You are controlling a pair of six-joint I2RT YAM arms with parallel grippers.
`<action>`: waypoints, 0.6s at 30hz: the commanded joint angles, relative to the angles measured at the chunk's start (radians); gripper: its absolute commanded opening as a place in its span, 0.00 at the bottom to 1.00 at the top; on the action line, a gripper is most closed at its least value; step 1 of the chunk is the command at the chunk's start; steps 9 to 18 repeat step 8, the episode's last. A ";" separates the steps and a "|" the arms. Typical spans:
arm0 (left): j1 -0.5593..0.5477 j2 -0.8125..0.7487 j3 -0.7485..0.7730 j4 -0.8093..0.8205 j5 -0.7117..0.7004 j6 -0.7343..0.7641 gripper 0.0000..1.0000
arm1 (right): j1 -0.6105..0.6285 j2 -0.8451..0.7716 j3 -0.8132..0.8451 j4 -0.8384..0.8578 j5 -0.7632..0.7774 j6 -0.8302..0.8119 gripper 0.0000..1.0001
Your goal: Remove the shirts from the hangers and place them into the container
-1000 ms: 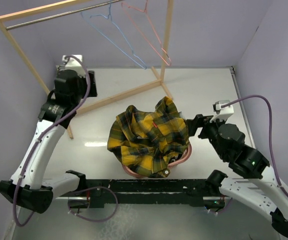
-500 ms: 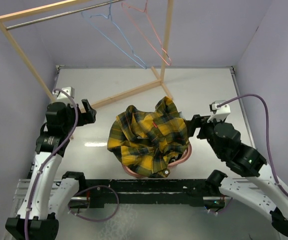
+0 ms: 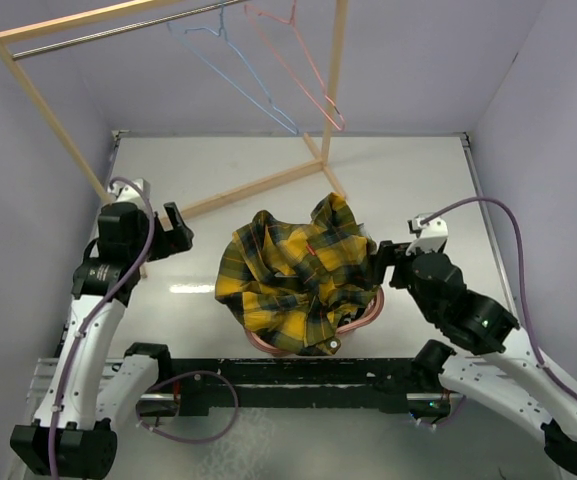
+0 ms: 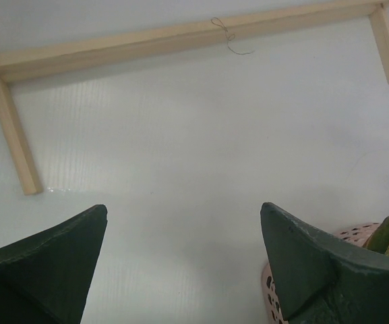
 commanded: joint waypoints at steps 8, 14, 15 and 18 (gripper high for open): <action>0.004 -0.076 -0.009 -0.004 0.024 0.025 0.95 | 0.000 -0.129 -0.053 -0.051 0.135 0.129 0.84; 0.004 -0.076 -0.009 -0.004 0.024 0.025 0.95 | 0.000 -0.129 -0.053 -0.051 0.135 0.129 0.84; 0.004 -0.076 -0.009 -0.004 0.024 0.025 0.95 | 0.000 -0.129 -0.053 -0.051 0.135 0.129 0.84; 0.004 -0.076 -0.009 -0.004 0.024 0.025 0.95 | 0.000 -0.129 -0.053 -0.051 0.135 0.129 0.84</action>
